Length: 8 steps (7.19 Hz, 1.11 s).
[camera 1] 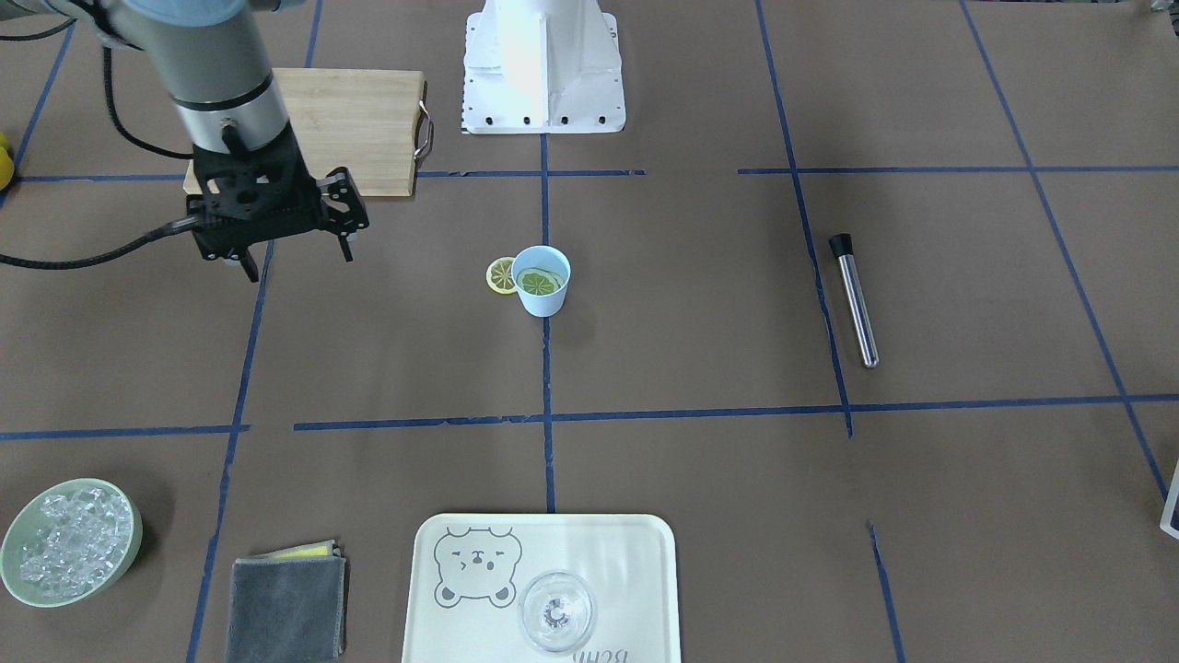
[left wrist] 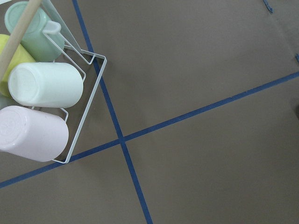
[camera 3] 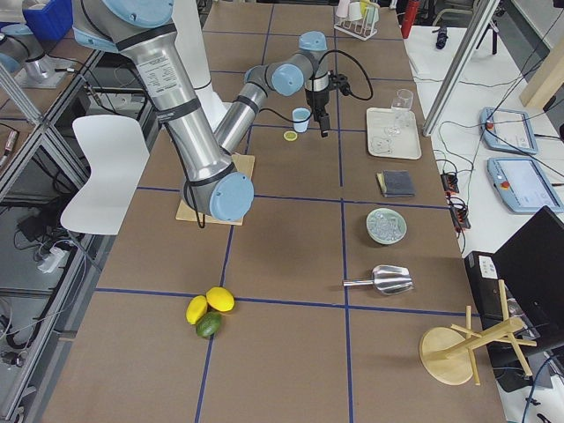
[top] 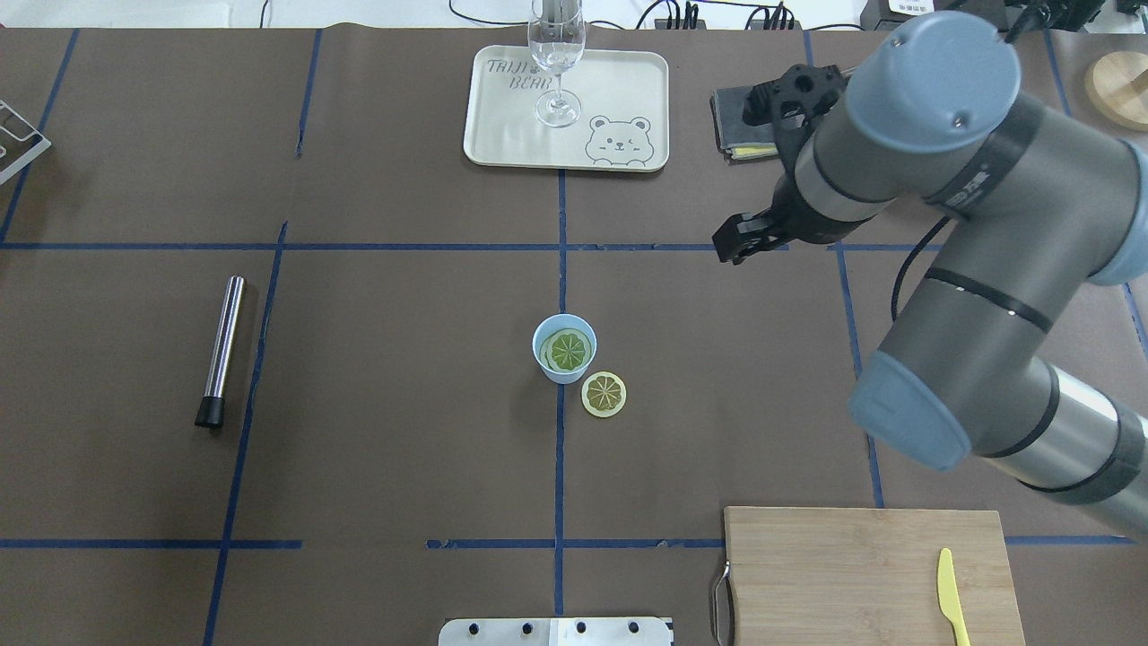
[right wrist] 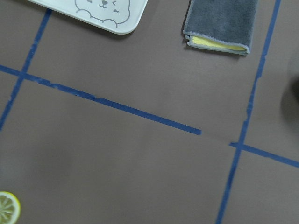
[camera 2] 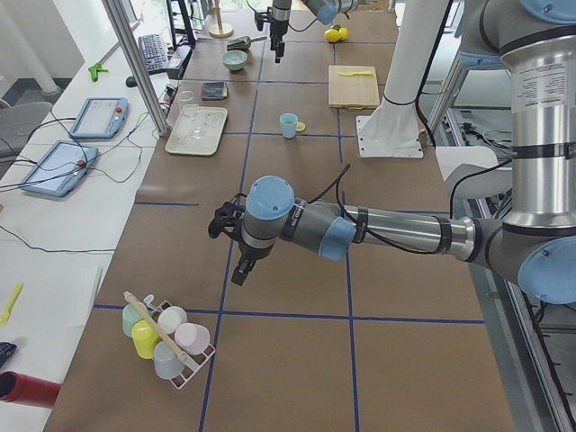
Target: Squeeze lemon into cup
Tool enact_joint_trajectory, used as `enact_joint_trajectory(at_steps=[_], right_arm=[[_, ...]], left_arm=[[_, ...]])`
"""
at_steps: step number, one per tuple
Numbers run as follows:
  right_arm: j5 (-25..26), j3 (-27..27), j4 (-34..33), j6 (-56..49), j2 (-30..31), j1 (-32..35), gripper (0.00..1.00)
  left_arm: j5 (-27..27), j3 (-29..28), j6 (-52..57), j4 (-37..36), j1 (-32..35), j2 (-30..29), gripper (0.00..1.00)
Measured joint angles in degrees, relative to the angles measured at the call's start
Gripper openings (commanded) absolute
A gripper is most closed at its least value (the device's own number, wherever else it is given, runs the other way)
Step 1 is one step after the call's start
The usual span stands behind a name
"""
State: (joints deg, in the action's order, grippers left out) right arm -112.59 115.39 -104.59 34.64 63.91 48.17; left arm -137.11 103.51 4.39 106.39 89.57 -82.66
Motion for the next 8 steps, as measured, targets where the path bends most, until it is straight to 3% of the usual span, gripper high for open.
enact_joint_trajectory(at_steps=[4, 8], right_arm=[[-13.6, -5.9, 0.0, -30.2, 12.6, 21.2, 1.00], [-15.8, -12.6, 3.4, -47.9, 27.4, 40.3, 1.00]], left_arm=[[-0.1, 0.2, -0.2, 0.0, 0.0, 0.0, 1.00], [-0.3, 1.6, -0.3, -0.1, -0.2, 0.0, 1.00]])
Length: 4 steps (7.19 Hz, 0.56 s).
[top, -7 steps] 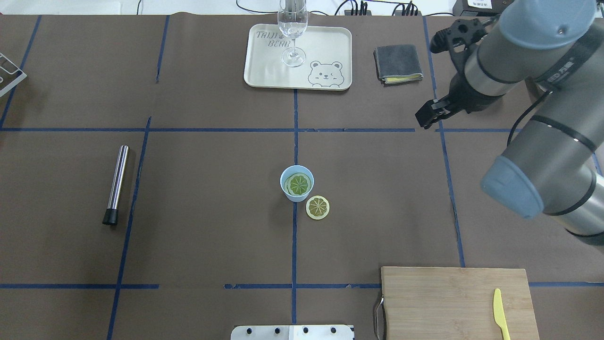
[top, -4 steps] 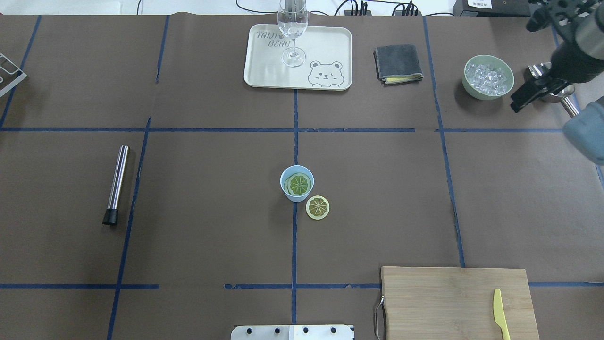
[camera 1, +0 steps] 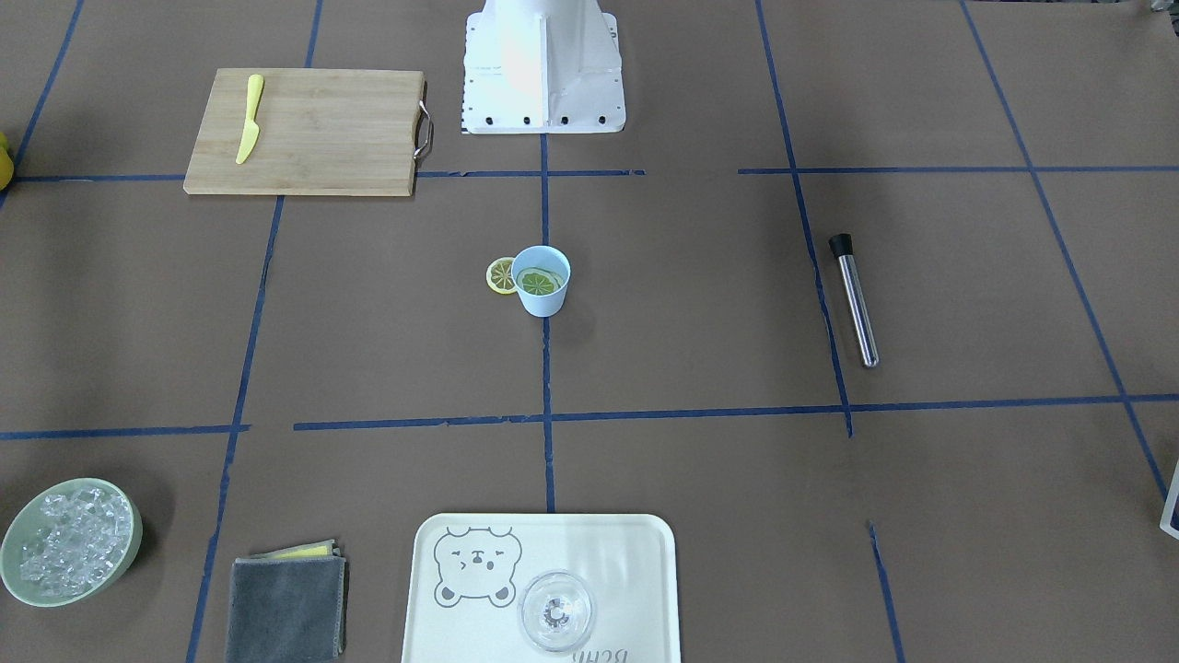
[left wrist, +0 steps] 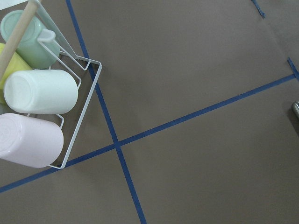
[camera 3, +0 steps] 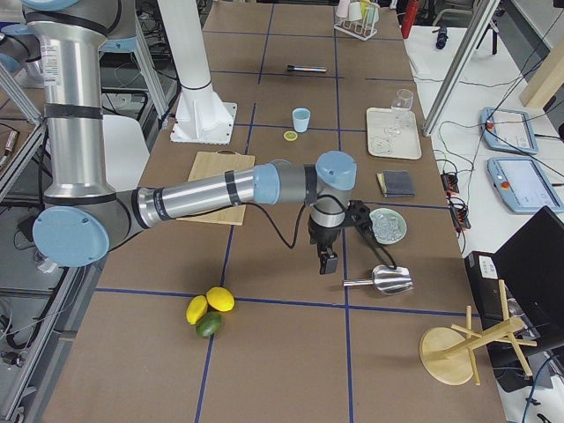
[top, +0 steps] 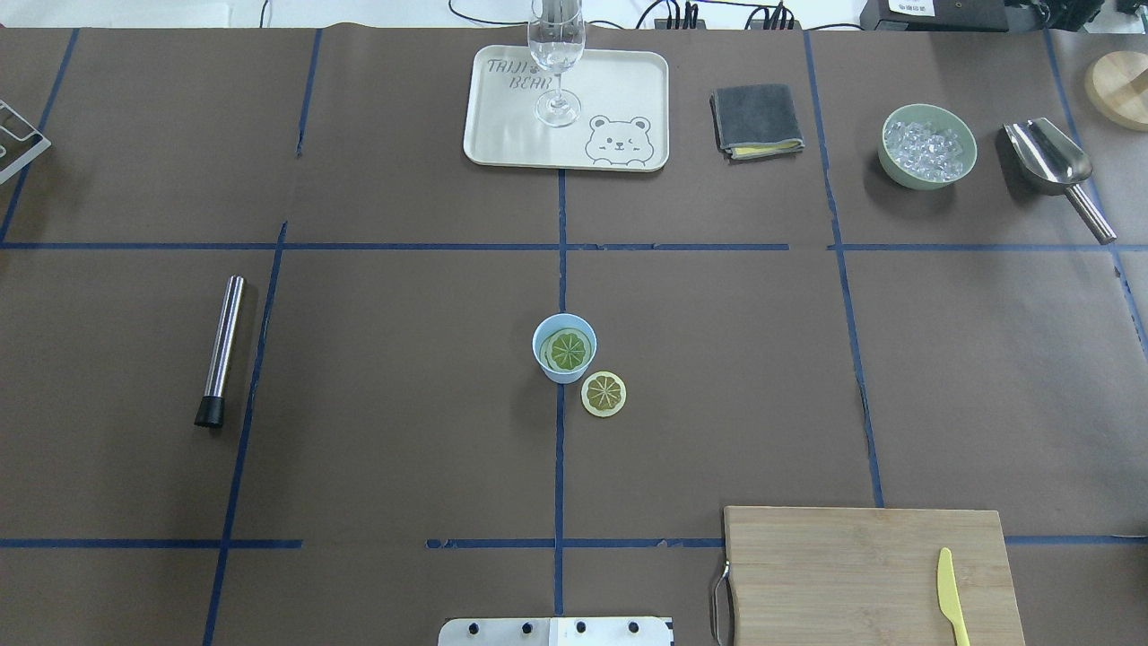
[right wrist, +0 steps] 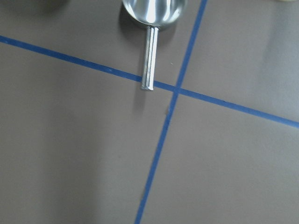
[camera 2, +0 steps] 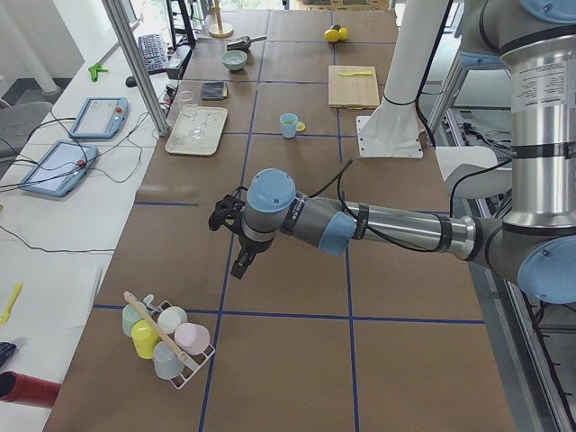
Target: Squeeze lemon into cup
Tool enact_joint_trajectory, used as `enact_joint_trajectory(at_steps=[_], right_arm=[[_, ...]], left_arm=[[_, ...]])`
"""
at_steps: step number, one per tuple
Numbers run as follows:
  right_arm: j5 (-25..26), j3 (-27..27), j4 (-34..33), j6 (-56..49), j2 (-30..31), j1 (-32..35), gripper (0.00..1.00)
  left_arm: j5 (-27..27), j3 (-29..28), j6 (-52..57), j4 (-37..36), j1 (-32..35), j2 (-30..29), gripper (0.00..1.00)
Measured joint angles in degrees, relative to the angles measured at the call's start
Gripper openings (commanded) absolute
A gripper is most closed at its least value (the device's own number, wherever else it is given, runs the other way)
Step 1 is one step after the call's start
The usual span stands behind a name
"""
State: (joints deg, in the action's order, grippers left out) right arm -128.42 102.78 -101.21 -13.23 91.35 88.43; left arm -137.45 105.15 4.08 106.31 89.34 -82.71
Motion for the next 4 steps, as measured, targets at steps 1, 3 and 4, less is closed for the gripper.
enact_joint_trajectory(at_steps=[1, 3, 4], right_arm=[[-1.5, -2.7, 1.0, -3.3, 1.7, 3.8, 1.00], [-2.2, -4.5, 1.6, -4.5, 3.5, 6.7, 1.00], [-2.3, -4.7, 1.6, -4.6, 3.7, 7.0, 1.00]], left_arm=[[0.0, 0.2, -0.1, 0.0, -0.1, 0.0, 1.00], [-0.1, 2.1, -0.1, 0.1, -0.3, -0.1, 1.00], [-0.1, 3.9, -0.2, 0.2, -0.5, -1.0, 1.00]])
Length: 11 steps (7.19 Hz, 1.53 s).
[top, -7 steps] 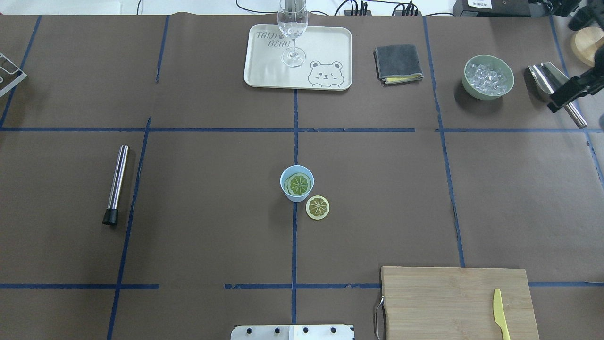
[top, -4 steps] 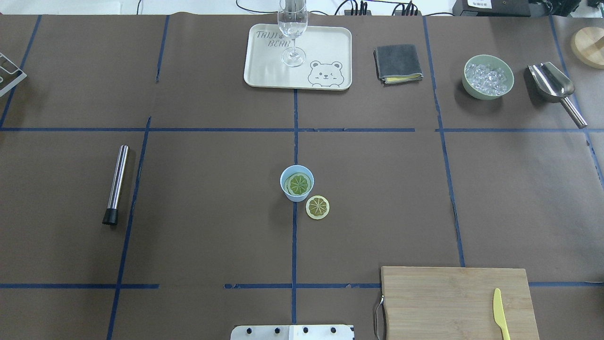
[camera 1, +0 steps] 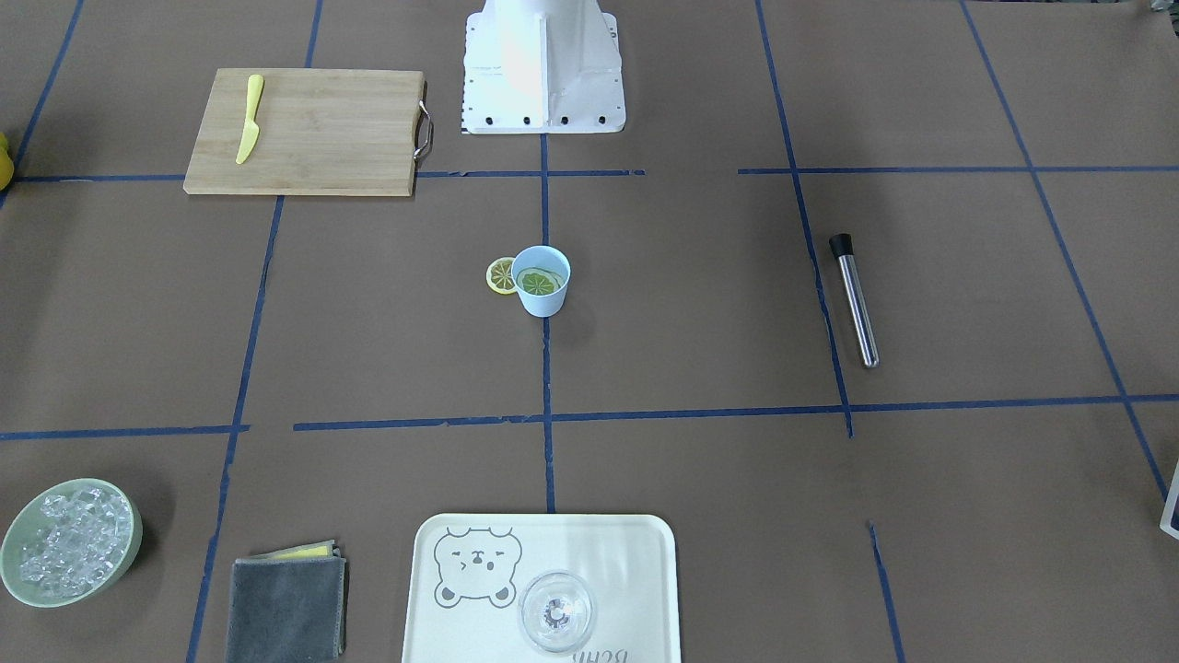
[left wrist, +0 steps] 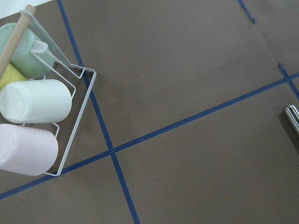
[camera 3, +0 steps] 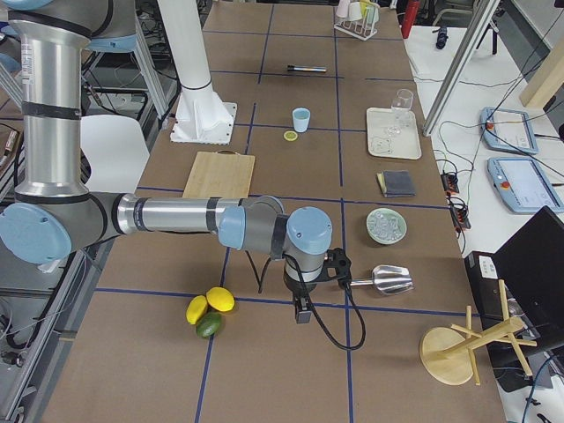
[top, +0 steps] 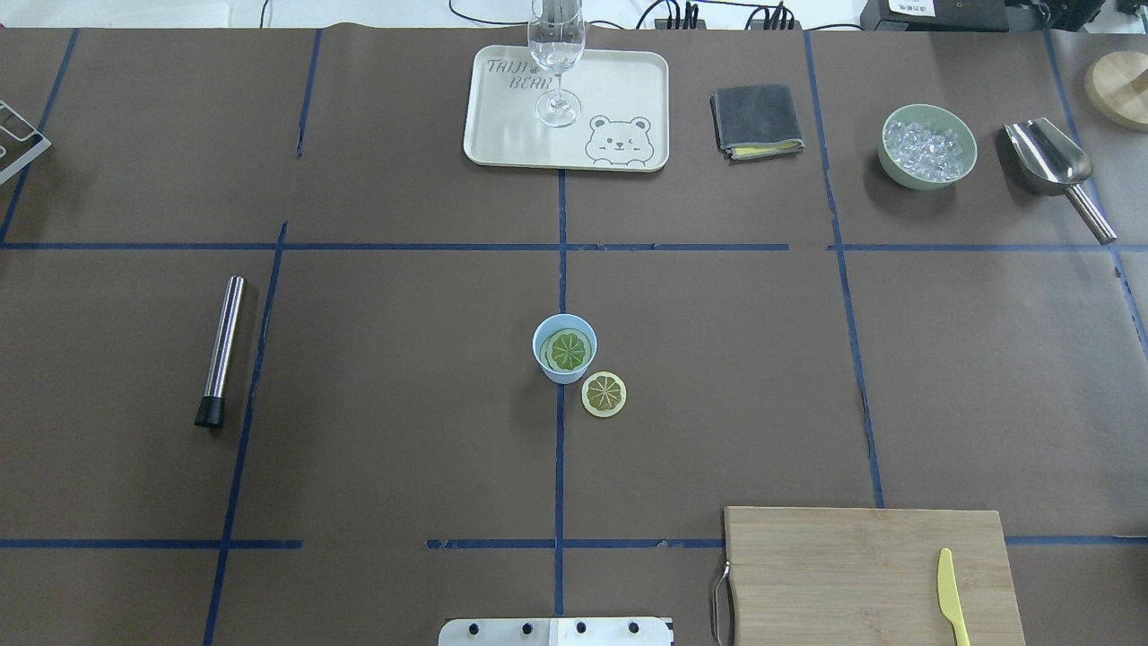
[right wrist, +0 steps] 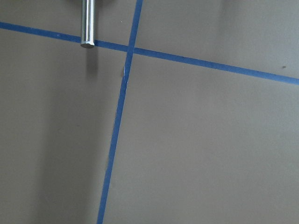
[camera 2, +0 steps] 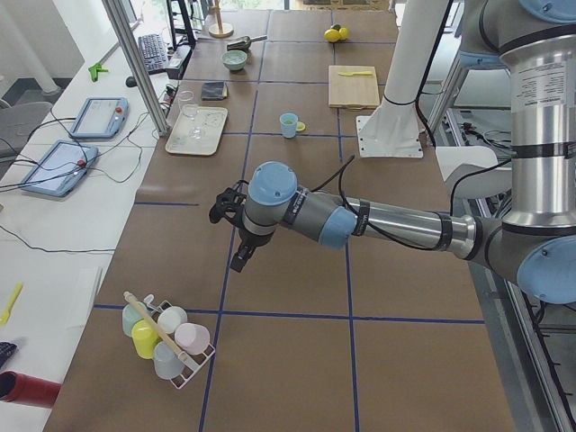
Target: Squeeze lemon into cup
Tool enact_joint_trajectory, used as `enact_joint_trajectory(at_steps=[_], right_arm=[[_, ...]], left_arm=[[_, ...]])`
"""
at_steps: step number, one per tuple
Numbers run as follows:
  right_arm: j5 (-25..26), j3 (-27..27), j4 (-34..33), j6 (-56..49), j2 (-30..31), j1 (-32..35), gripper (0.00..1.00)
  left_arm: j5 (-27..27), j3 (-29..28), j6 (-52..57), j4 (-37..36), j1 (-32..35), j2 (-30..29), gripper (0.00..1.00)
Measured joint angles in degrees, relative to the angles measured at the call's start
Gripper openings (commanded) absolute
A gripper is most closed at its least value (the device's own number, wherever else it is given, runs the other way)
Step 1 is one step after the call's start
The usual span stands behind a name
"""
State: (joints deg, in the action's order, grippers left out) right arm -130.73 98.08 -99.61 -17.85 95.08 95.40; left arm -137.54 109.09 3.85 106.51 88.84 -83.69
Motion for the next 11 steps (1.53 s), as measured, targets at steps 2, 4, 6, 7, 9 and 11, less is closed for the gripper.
enact_joint_trajectory(at_steps=[2, 4, 6, 7, 9, 11], right_arm=[[-0.1, -0.1, 0.0, -0.1, 0.2, 0.1, 1.00], [-0.1, -0.1, 0.1, -0.2, 0.4, 0.1, 1.00], [-0.1, -0.1, 0.1, -0.2, 0.6, 0.1, 1.00], [-0.1, -0.1, 0.1, -0.2, 0.7, 0.1, 1.00], [-0.1, 0.0, 0.1, -0.2, 0.8, 0.1, 1.00], [-0.1, 0.2, 0.1, -0.2, 0.8, 0.1, 1.00]], left_arm=[[0.1, 0.3, -0.3, 1.2, -1.7, -4.4, 1.00], [-0.9, -3.0, -4.6, 13.5, -5.0, -8.6, 1.00], [1.2, -5.9, -25.2, 27.6, -11.0, -9.8, 1.00], [5.3, -5.6, -31.6, 30.8, -15.2, -9.9, 1.00], [12.0, -5.1, -43.5, 33.6, -24.8, -9.9, 1.00], [20.1, -5.6, -55.5, 31.5, -32.4, -9.9, 0.91]])
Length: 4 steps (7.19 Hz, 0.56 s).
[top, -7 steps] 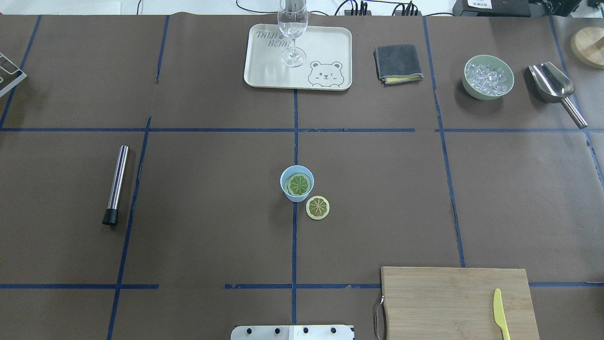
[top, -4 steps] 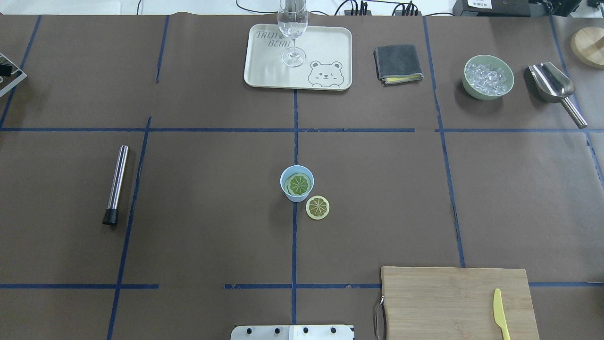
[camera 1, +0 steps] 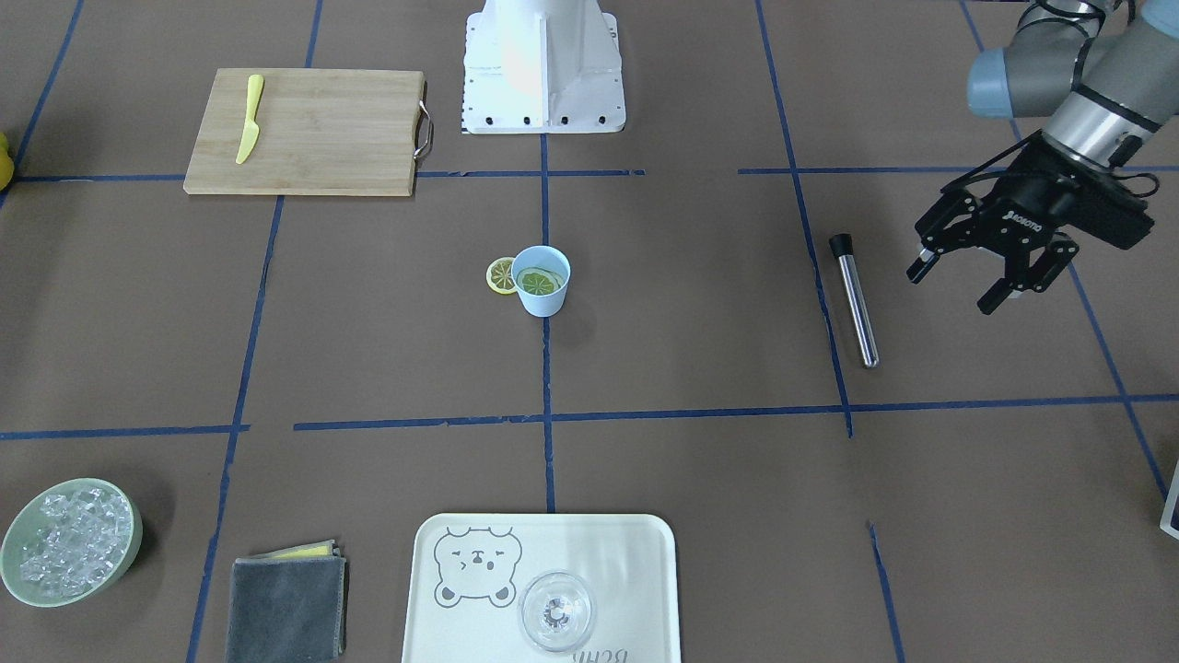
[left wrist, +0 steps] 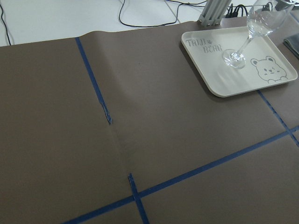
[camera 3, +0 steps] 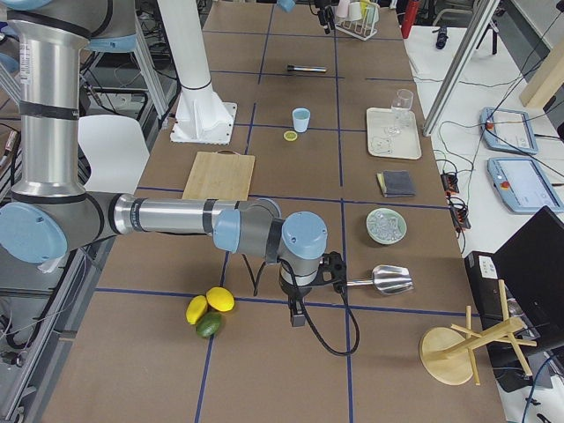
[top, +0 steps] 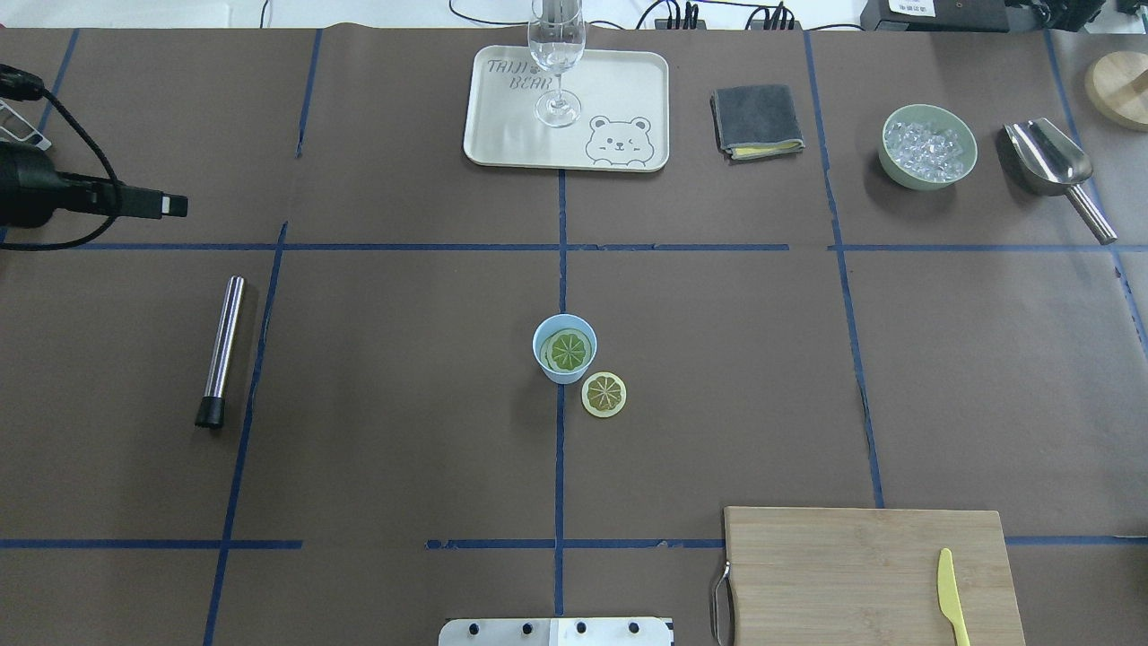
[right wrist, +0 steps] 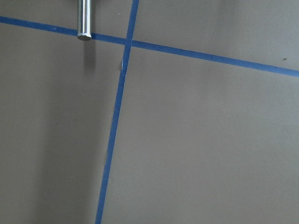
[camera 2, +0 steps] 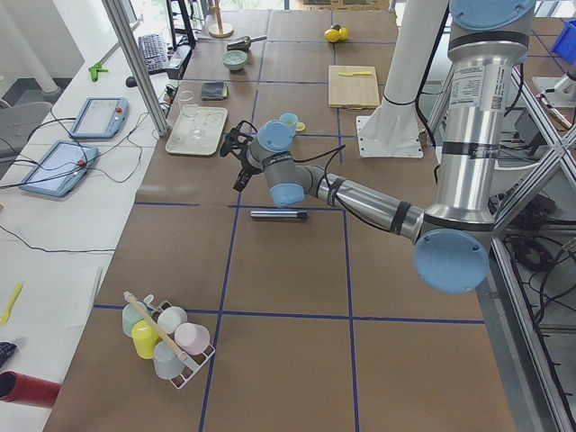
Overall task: Squeeze lemon into cup
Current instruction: 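Lower the left gripper onto the steel muddler and grasp it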
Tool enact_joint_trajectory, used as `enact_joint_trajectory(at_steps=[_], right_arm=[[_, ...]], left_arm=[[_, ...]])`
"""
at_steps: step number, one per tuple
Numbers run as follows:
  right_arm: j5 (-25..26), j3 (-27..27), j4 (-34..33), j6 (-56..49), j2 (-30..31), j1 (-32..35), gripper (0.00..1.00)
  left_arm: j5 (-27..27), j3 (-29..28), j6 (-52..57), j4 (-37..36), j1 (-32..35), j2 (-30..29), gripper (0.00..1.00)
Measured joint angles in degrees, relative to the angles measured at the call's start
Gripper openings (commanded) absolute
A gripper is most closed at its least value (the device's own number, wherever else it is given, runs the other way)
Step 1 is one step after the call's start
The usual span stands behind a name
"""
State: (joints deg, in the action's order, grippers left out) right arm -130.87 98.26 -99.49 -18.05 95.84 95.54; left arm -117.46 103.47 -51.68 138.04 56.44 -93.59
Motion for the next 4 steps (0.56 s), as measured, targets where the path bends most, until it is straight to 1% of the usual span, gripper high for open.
enact_joint_trajectory(at_steps=[1, 2, 4], right_arm=[[0.0, 0.1, 0.0, 0.0, 0.0, 0.0, 1.00], [0.0, 0.1, 0.0, 0.0, 0.0, 0.0, 1.00], [0.0, 0.2, 0.0, 0.0, 0.0, 0.0, 1.00]], left_arm=[[4.7, -0.4, -3.3, -3.0, -3.3, -0.1, 0.89], [8.3, -0.6, -4.7, -6.2, -5.7, 0.0, 0.84], [14.1, -2.1, -5.7, -11.2, -9.8, 0.1, 0.77]])
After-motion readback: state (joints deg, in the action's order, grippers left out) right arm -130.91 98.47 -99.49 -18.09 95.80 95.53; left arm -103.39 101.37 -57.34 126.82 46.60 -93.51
